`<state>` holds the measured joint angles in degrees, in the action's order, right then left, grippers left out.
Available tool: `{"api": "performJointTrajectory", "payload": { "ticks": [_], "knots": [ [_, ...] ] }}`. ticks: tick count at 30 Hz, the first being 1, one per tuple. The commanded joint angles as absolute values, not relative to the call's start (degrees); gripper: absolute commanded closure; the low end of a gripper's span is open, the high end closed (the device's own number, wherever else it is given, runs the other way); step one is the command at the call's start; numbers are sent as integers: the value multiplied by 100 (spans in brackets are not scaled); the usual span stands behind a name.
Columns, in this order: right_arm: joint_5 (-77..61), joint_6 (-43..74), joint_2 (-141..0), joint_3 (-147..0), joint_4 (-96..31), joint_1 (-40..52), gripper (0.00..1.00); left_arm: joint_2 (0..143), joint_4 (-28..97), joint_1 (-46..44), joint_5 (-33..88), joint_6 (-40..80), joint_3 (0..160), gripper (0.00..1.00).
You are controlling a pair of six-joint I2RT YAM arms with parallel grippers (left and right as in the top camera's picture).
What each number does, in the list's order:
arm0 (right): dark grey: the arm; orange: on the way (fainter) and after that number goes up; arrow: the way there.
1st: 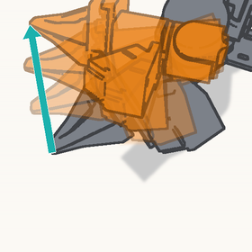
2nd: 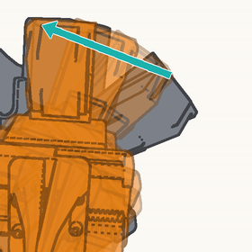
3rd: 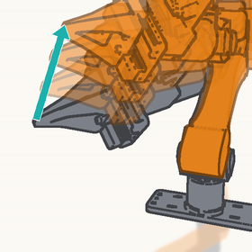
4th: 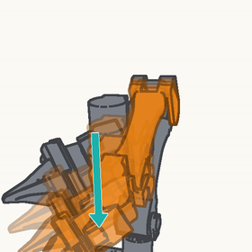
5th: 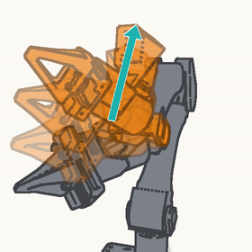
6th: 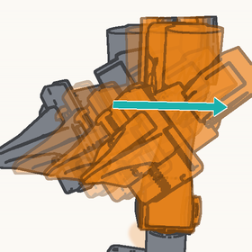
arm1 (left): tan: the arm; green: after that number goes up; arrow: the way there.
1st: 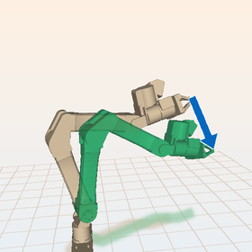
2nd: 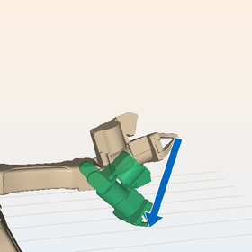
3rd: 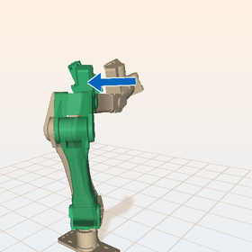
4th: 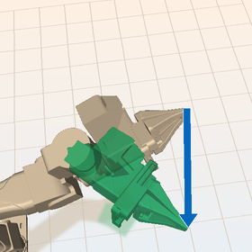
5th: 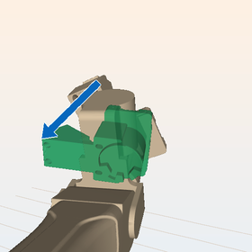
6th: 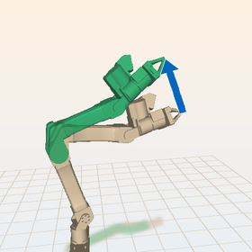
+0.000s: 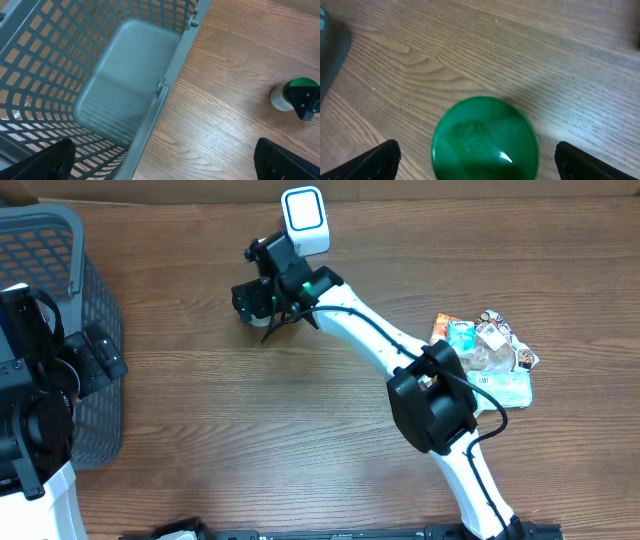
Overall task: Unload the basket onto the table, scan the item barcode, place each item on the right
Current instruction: 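Reach the right gripper left to the green-lidded jar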
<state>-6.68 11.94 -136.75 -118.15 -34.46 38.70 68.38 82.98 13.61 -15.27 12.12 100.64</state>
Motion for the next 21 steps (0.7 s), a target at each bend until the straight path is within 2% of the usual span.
{"api": "performJointTrajectory", "payload": {
  "ticks": [1, 11, 14, 18, 21],
  "knots": [
    [-193, 814, -13845, -11832, -3229, 3933, 0, 6825, 8291, 1385, -1584, 1332, 10171, 0],
    [287, 399, -14029, -11832, -2934, 4023, 0, 6825, 8291, 1385, -1584, 1332, 10173, 0],
    [342, 399, -14029, -11832, -2945, 4023, 9, 6825, 8291, 1385, -1584, 1332, 10173, 0],
    [333, 403, -14029, -11832, -3065, 4021, 27, 6825, 8291, 1385, -1584, 1332, 10171, 0],
    [336, 401, -14025, -11834, -3151, 4021, 31, 6825, 8291, 1385, -1584, 1332, 10171, 0]
  ]
}}
